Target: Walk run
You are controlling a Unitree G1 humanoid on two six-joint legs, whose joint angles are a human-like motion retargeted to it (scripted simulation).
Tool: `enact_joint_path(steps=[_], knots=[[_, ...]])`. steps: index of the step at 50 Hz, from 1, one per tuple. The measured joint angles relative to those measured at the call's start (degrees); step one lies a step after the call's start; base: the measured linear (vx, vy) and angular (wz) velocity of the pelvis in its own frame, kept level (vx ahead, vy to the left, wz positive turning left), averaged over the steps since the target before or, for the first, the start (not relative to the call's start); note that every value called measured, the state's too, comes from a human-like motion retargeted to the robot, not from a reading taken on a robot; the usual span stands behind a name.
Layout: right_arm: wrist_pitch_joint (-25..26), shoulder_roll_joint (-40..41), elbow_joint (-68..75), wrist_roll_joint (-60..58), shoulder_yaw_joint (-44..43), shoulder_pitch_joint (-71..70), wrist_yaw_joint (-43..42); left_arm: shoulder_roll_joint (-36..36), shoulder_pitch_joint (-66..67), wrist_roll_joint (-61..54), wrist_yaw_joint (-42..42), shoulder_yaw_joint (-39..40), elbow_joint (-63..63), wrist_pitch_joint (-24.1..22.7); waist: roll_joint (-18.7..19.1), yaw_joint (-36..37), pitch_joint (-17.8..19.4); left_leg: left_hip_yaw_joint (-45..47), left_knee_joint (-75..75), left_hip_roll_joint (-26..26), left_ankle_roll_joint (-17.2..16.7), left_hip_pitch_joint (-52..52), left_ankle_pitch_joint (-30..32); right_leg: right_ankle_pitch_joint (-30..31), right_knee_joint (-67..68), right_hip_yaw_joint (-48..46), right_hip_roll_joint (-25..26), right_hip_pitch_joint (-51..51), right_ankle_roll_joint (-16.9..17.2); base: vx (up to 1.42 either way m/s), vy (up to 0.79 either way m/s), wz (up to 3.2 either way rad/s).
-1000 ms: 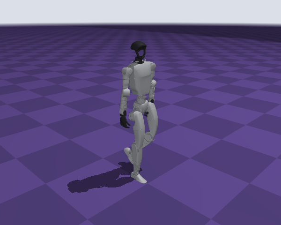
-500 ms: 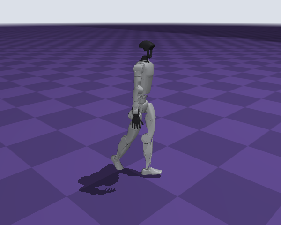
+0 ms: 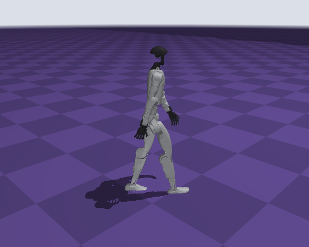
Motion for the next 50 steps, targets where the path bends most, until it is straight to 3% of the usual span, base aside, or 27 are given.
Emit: enact_joint_path(steps=[2, 5, 7, 8, 10, 12, 15, 17, 18, 20, 24, 32, 36, 38, 40, 42, 45, 47, 50], knots=[[-0.2, -0.5, 0.0, -1.7, 0.8, -1.1, -0.5, -0.2, 0.8, -1.5, -0.1, 1.4, 1.3, 0.3, -0.5, -0.2, 0.1, 1.5, -0.5, -0.5, -0.1, 2.2, 0.6, -1.2, -2.1, -3.8, 0.0, -0.9, 5.9, 0.69, -0.32, 0.17], [-0.1, -1.1, 0.0, -3.0, 1.3, -3.3, -1.6, -0.7, 3.1, -3.0, -1.0, 3.2, 4.7, 1.3, 0.1, -2.9, -0.8, 2.5, 0.1, 0.1, -1.9, 3.7, 2.8, -1.8, -0.3, -6.9, 0.9, -1.3, 1.7, 0.74, -0.40, 0.72], [-0.2, -1.3, 0.0, -2.8, 0.5, -4.1, -2.2, -1.2, 5.6, -2.4, -2.2, 3.7, 7.6, 2.7, 1.7, -5.9, -1.6, 1.6, 2.0, 1.8, -4.4, 4.1, 6.1, 0.9, 2.2, -4.7, 1.8, -1.0, -4.7, 0.75, -0.38, 1.39], [-0.4, -1.5, 0.0, -2.4, 0.1, -4.3, -2.3, -1.6, 7.1, -1.7, -3.0, 3.9, 8.9, 3.7, 2.3, -7.5, -1.9, 1.0, 3.5, 2.3, -6.0, 4.4, 8.5, 4.0, 2.5, -5.0, 1.7, -0.3, -5.6, 0.74, -0.37, 1.49], [-0.7, -1.7, 0.0, -0.6, -0.3, -4.7, -1.8, -2.8, 10.7, -0.4, -4.5, 4.7, 11.1, 5.8, 3.9, -10.1, -2.3, 1.1, 7.9, 4.1, -9.8, 4.1, 16.4, 5.0, 3.6, 0.2, 3.0, 1.8, -7.9, 0.86, -0.50, 1.13], [0.0, -1.9, 0.0, 1.4, -1.4, -5.6, -0.4, -4.5, 14.1, -0.3, -4.4, 5.0, 13.0, 6.9, 4.5, -8.6, -2.6, 4.4, 14.3, 5.2, -16.1, 1.8, 28.1, 3.6, 6.2, 3.3, 3.9, 2.4, -10.7, 0.87, -0.51, 0.37], [0.6, -2.2, 0.0, 2.7, -2.1, -7.8, 1.4, -5.9, 19.1, -2.4, -3.3, 5.7, 15.7, 7.3, 3.4, -8.1, -2.9, 7.8, 30.4, 5.3, -25.7, -5.5, 38.6, 0.1, 7.6, -5.4, 0.4, 6.3, -12.9, 0.79, -0.45, 0.33], [0.2, -2.1, -0.5, 3.2, -1.1, -9.8, 1.1, -6.0, 21.9, -2.9, -3.7, 6.9, 16.6, 7.5, 1.2, -6.7, -3.8, 10.2, 38.9, 4.0, -22.5, -11.3, 37.7, -1.9, 7.0, -3.6, 0.2, 8.7, -13.6, 0.67, -0.44, 0.04], [0.1, -2.0, -1.5, 3.2, -0.6, -10.6, 0.8, -6.1, 23.3, -2.5, -3.9, 7.7, 16.5, 7.7, 0.8, -6.7, -3.7, 9.5, 42.9, 3.3, -19.6, -14.4, 32.6, -3.0, 6.9, -0.6, 1.3, 9.8, -13.7, 0.58, -0.39, 0.23], [-0.4, -1.7, -4.0, 2.5, 0.1, -12.1, 0.4, -6.7, 26.1, -0.7, -3.2, 9.8, 16.0, 7.9, -0.3, -5.2, -3.6, 11.9, 46.8, 4.9, -15.1, -19.8, 24.6, -3.6, 5.8, -3.6, 0.2, 12.5, -13.4, 0.65, -0.46, -0.06], [-2.5, -1.8, -9.9, 0.0, 3.2, -15.3, 0.6, -7.0, 30.8, 0.1, -0.3, 13.7, 16.0, 7.6, -4.1, 0.6, -2.2, 18.5, 40.8, 6.2, -10.3, -27.4, 14.3, -5.0, 3.5, -2.0, 1.9, 17.7, -14.9, 0.59, -0.44, -0.94], [-4.7, -5.3, -15.2, -2.5, 7.6, -22.6, -1.4, -8.1, 35.3, -2.4, -1.8, 15.1, 21.3, 10.1, -0.9, 2.8, 0.3, 14.9, 4.6, 8.5, -11.7, -32.4, 13.3, -10.5, 2.0, -0.6, 9.5, 26.7, -15.6, 0.66, -0.35, -0.63], [-4.4, -5.4, -14.9, -0.8, 6.8, -23.8, -1.6, -9.3, 35.2, -0.1, -2.0, 14.3, 20.4, 9.5, -0.8, 5.7, 1.0, 9.3, -7.6, 8.2, -19.7, -32.0, 11.8, -12.6, 2.8, 4.0, 11.3, 30.6, -15.8, 0.73, -0.23, -1.14], [-4.4, -5.2, -14.5, 0.6, 5.6, -22.9, -1.2, -9.2, 34.3, 1.6, -2.3, 13.8, 19.5, 9.4, -0.7, 6.4, 0.8, 10.3, -6.8, 8.6, -20.5, -31.1, 13.4, -12.4, 3.7, 4.9, 11.9, 32.2, -15.4, 0.88, -0.17, -0.55], [-4.5, -4.7, -13.8, 1.8, 4.2, -20.9, -0.8, -8.8, 32.7, 3.2, -3.0, 14.0, 18.8, 9.6, -0.6, 7.5, -0.1, 13.4, -3.9, 9.2, -18.8, -30.2, 13.9, -10.7, 5.0, 5.5, 12.2, 33.3, -14.3, 0.79, -0.11, -0.49], [-4.3, -4.0, -12.2, 2.5, 2.7, -18.1, -0.6, -8.2, 30.7, 3.3, -3.3, 14.6, 17.9, 10.2, -0.9, 8.7, -1.3, 12.5, -3.7, 8.5, -17.2, -28.8, 18.5, -5.7, 7.3, 5.7, 11.9, 33.9, -12.2, 1.04, -0.12, -0.49], [-1.3, -2.4, -8.3, 1.9, 0.9, -14.0, -0.9, -6.9, 26.8, -0.2, -2.9, 15.7, 16.9, 10.6, -2.1, 8.6, -3.0, 8.4, -0.3, 6.3, -11.4, -28.3, 15.6, 9.6, 14.7, 5.1, 9.9, 31.9, -7.4, 0.86, -0.13, -0.35], [1.9, -1.4, -4.3, 1.9, 1.1, -12.0, -1.8, -5.3, 23.8, -4.2, -2.8, 15.3, 16.6, 10.7, -1.6, 8.5, -2.6, 8.7, 1.9, 8.5, -10.2, -26.5, 13.1, 18.3, 24.3, 4.9, 10.2, 28.7, -4.0, 0.94, -0.22, -0.52], [4.0, -1.4, 0.0, 0.2, 2.3, -10.0, 0.7, -3.2, 18.3, -8.7, -2.9, 14.2, 15.5, 10.6, 0.4, 8.8, -2.4, 10.9, 2.0, 11.5, -8.4, -22.6, 9.3, 25.3, 37.4, 1.3, 10.0, 22.2, 0.3, 0.58, -0.12, -0.87]])
